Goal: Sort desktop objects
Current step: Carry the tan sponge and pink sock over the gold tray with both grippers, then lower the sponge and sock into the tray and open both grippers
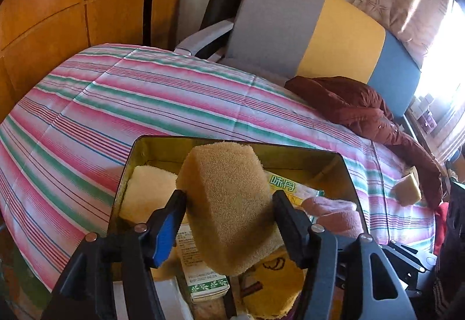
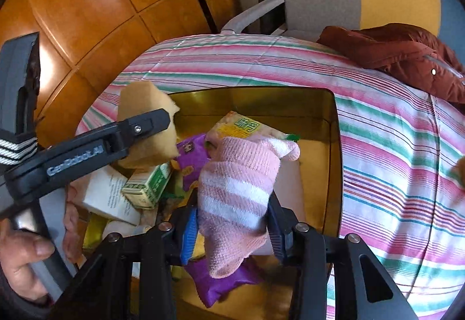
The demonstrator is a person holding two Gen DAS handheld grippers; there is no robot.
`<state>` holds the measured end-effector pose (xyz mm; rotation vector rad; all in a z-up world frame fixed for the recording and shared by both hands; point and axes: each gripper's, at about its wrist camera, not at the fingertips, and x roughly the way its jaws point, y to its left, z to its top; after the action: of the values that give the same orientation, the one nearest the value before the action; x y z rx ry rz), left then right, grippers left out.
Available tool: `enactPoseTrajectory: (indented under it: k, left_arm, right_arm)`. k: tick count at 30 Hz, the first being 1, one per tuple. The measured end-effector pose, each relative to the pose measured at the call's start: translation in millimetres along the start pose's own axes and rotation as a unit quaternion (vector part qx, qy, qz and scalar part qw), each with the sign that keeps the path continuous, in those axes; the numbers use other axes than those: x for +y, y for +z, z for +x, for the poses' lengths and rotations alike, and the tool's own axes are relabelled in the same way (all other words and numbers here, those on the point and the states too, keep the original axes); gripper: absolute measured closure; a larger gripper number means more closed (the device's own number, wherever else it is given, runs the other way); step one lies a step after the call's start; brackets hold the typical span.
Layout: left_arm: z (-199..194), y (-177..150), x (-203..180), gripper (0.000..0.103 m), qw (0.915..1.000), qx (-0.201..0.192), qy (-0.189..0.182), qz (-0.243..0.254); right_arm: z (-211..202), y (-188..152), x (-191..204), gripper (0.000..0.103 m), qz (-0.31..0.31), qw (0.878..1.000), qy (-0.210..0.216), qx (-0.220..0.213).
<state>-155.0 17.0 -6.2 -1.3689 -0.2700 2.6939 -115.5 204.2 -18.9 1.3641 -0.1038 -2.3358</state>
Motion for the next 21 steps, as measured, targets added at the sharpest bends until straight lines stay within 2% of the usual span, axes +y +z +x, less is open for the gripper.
enactPoseTrajectory:
  k: [1, 2, 3, 5, 7, 14, 21]
  left_arm:
    - [0.8, -0.8, 0.9, 0.039, 1.0000, 0.001, 0.000, -0.003]
    - [1.1, -1.3, 1.8, 0.033, 1.0000, 0.002, -0.001, -0.004]
    - [1.9, -1.8, 2.0, 0.025, 1.0000, 0.003, -0.002, -0.003]
    - [1.7, -1.8, 2.6, 0.020, 1.0000, -0.001, 0.000, -0.004]
    - [1.9, -0.5, 2.1, 0.020, 1.0000, 0.000, -0.004, -0.003]
    - [-14.6, -2.6, -5.0, 0.020, 0.9996, -0.024, 0.009, 0.010]
    - [-43.8, -15.4, -19.8, 0.021, 0.9962, -0.064, 0.037, 0.046]
  right_arm:
    - [1.7, 0.1, -0.6, 0.060, 0.002, 1.000, -0.002, 0.001]
    - [3.1, 0.4, -1.3, 0.059, 0.003, 1.000, -0.003, 0.001]
    - [3.9, 0.3, -1.5, 0.057, 0.004, 1.000, -0.003, 0.001]
    - [5.6, 0.7, -2.0, 0.049, 0.008, 1.000, -0.003, 0.000]
    - [5.8, 0.3, -2.2, 0.044, 0.009, 1.000, -0.005, -0.001]
    - [-2.7, -3.6, 1.3, 0.044, 0.007, 1.000, -0.012, -0.008]
    - [-20.8, -11.0, 8.0, 0.032, 0.002, 0.999, -0.030, -0.028]
